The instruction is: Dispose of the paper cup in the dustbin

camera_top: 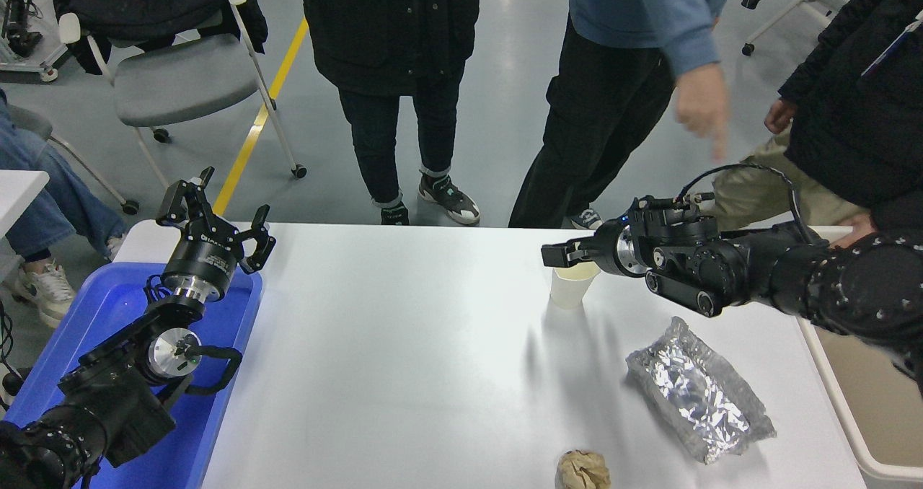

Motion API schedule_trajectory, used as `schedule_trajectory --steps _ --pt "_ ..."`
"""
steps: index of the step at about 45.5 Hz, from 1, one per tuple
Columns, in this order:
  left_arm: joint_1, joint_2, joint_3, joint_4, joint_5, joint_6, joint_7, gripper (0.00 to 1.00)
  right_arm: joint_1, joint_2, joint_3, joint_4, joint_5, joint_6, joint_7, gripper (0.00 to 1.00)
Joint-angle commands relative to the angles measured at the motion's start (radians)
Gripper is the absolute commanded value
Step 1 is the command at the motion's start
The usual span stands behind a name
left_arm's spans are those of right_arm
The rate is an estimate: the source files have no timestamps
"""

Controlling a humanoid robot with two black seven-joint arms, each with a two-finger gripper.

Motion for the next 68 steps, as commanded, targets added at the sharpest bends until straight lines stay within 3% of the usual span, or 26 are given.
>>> schedule_trajectory --steps 1,24,46,68 --pt "0.0 0.0 0.0 0.0 0.0 0.0 0.0 1.0 -0.075 0.038 0.0 -0.112 0.004 0.002 -0.001 0.99" --pt "0.0 0.001 0.0 0.0 0.0 0.0 0.0 1.0 -0.078 0.038 0.003 -0.138 0.007 0.002 0.007 0.95" --pt "0.0 0.0 0.0 0.0 0.0 0.0 0.0 1.0 -0.026 0.034 0.081 -0.142 0.05 0.077 0.039 0.98" --pt "0.0 0.0 0.0 0.0 0.0 0.0 0.0 1.0 -0.118 0.03 0.064 -0.273 0.033 0.077 0.039 0.96"
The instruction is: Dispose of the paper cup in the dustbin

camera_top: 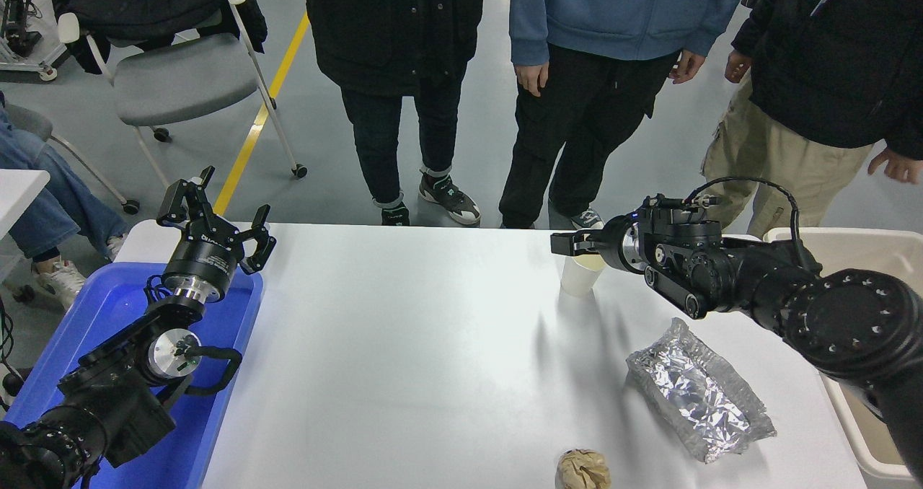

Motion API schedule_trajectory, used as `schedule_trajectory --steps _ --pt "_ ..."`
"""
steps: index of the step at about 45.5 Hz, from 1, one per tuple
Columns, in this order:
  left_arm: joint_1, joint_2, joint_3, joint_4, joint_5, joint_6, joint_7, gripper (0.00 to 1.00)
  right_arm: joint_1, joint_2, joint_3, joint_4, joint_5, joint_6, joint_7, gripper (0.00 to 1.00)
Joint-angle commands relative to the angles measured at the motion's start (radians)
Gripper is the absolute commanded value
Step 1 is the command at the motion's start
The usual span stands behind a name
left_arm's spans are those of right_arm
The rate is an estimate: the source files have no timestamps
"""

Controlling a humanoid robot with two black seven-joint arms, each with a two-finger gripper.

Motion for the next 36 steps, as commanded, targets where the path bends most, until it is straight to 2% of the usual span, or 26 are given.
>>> schedule_trajectory --steps 1,10,14,17,18,20,27,33,36 --pt "0.0 -0.001 0.0 0.0 0.0 0.0 0.0 1.0 -0.038 0.002 -0.005 -0.063 -0.008 0.002 -0.001 0.96" --pt "0.0 -0.001 0.0 0.0 0.0 0.0 0.0 1.0 -0.066 0.008 -0.006 -0.1 -0.009 0.002 0.001 0.95" --pt "0.0 0.001 0.0 0.0 0.0 0.0 0.0 1.0 -0.072 0.008 -0.011 -0.1 -0.009 0.002 0.001 0.8" --pt "0.001 -0.001 0.0 0.0 0.0 0.0 0.0 1.0 -0.074 0.008 -0.025 -0.095 -0.008 0.002 0.008 0.55" --pt "0.0 -0.001 0.0 0.0 0.0 0.0 0.0 1.0 -0.077 0.008 -0.029 -0.095 -0.008 0.004 0.01 0.5" --pt "0.0 -0.001 0.0 0.0 0.0 0.0 0.0 1.0 -0.081 0.008 -0.034 -0.095 -0.008 0.002 0.01 0.46" --pt "0.0 -0.001 0.0 0.0 0.0 0.0 0.0 1.0 -0.086 0.008 -0.037 -0.095 -0.008 0.004 0.012 0.19" --pt "0.0 0.001 0.0 0.0 0.0 0.0 0.0 1.0 -0.084 0.008 -0.041 -0.097 -0.009 0.004 0.012 0.03" --pt "0.0 0.001 0.0 0.0 0.0 0.0 0.0 1.0 -0.083 0.008 -0.041 -0.098 -0.009 0.017 0.012 0.01"
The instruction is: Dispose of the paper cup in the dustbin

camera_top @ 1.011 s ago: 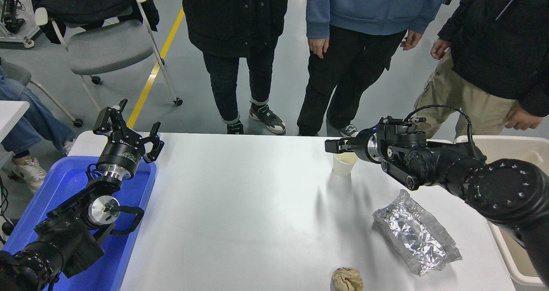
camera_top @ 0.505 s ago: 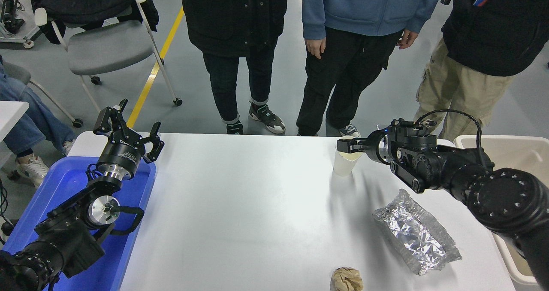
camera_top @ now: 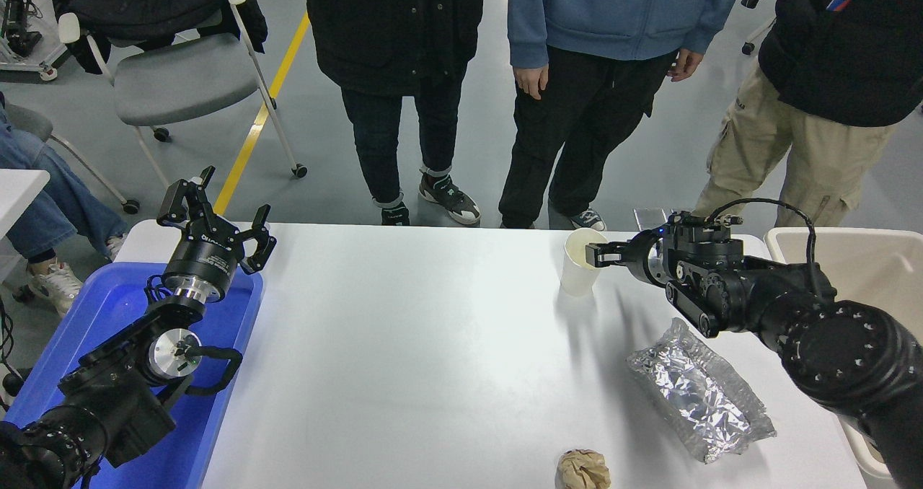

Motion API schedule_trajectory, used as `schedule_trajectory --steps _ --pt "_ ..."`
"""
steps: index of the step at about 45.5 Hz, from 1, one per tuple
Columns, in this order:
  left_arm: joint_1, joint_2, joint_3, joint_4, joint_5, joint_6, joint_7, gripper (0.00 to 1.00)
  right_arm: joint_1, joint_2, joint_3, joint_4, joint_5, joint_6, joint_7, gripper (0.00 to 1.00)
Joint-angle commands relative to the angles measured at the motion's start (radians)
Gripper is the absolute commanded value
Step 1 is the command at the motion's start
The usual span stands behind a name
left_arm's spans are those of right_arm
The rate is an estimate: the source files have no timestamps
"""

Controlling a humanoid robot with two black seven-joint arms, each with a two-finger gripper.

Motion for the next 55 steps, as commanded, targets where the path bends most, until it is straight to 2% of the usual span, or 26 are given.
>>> schedule_trajectory --steps 1,19,38,45,55 --pt "0.0 0.0 0.0 0.0 0.0 0.0 0.0 1.0 -0.004 0.0 -0.008 -0.005 -0.003 0.019 0.002 0.0" --pt "0.001 0.0 0.0 0.0 0.0 0.0 0.0 1.0 0.026 0.0 -0.006 -0.002 0.0 0.068 0.069 0.0" --pt "0.0 0.001 0.0 0.0 0.0 0.0 0.0 1.0 0.181 0.0 0.0 0.038 0.005 0.196 0.155 0.0" --pt "0.0 0.001 0.0 0.0 0.0 0.0 0.0 1.0 0.301 -0.023 0.009 0.138 0.015 0.25 0.183 0.0" --pt "0.0 0.0 0.0 0.0 0.0 0.0 0.0 1.0 0.529 -0.139 0.006 0.428 0.015 0.258 0.18 0.0"
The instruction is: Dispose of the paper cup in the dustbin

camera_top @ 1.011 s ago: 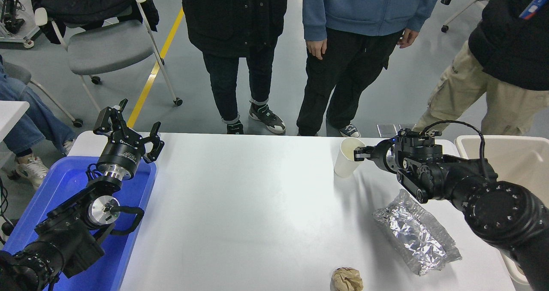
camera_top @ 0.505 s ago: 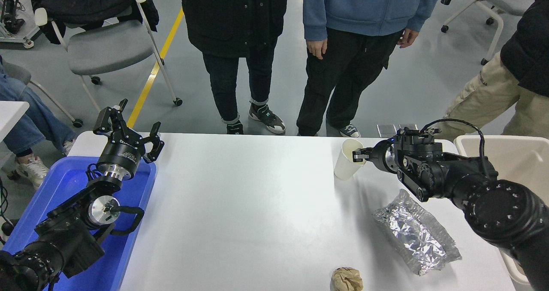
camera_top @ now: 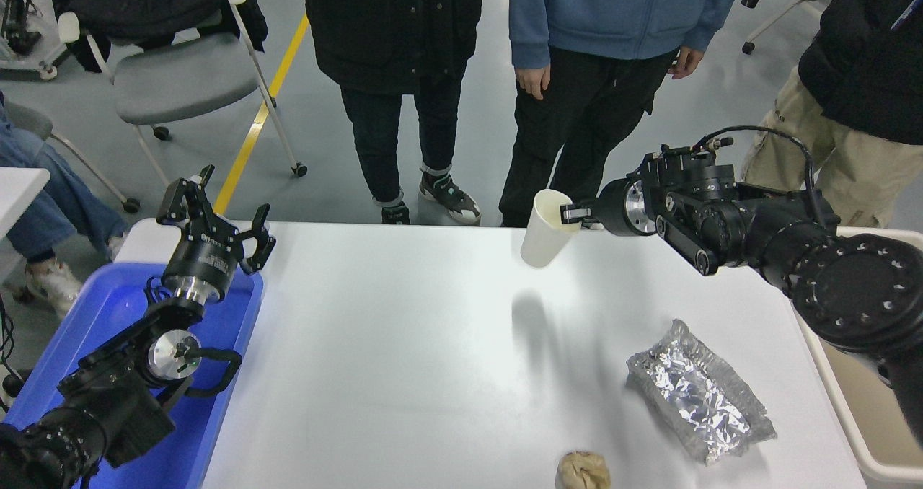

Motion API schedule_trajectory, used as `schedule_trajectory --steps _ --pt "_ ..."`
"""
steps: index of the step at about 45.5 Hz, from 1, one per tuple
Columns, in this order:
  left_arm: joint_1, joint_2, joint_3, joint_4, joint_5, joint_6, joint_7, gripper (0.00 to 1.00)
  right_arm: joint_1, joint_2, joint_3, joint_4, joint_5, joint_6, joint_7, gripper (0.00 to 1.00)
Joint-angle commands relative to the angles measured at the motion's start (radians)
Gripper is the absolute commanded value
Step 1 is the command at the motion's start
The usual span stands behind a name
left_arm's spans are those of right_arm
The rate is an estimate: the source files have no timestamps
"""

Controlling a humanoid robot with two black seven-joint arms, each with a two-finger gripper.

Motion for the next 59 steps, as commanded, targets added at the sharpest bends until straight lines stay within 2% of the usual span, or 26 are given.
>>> schedule_trajectory --steps 1,8,15,25,31,37,49,59 --pt "-0.001 -0.001 0.0 0.0 0.0 0.0 0.0 1.0 0.217 -0.093 -0.004 0.237 0.004 0.029 0.011 0.0" --pt "-0.001 0.0 0.0 0.0 0.0 0.0 0.0 1.0 0.368 -0.198 -0.012 0.36 -0.009 0.039 0.011 0.0" --pt "0.001 0.0 0.0 0.0 0.0 0.0 0.0 1.0 0.472 -0.239 -0.013 0.374 -0.01 0.092 0.008 0.0" --pt "-0.001 0.0 0.0 0.0 0.0 0.0 0.0 1.0 0.526 -0.274 -0.012 0.369 -0.01 0.112 0.007 0.0" --pt "0.001 0.0 0.0 0.0 0.0 0.0 0.0 1.0 0.497 -0.302 -0.013 0.359 -0.012 0.099 0.002 0.0" --pt "0.001 -0.001 0.0 0.0 0.0 0.0 0.0 1.0 0.403 -0.368 -0.01 0.302 -0.006 0.085 -0.001 0.0" --pt "-0.001 0.0 0.0 0.0 0.0 0.0 0.0 1.0 0.276 -0.595 0.017 0.257 0.017 0.066 0.001 0.0" --pt "0.001 0.0 0.0 0.0 0.0 0.0 0.0 1.0 0.072 -0.736 0.099 0.17 0.1 0.04 0.001 0.0"
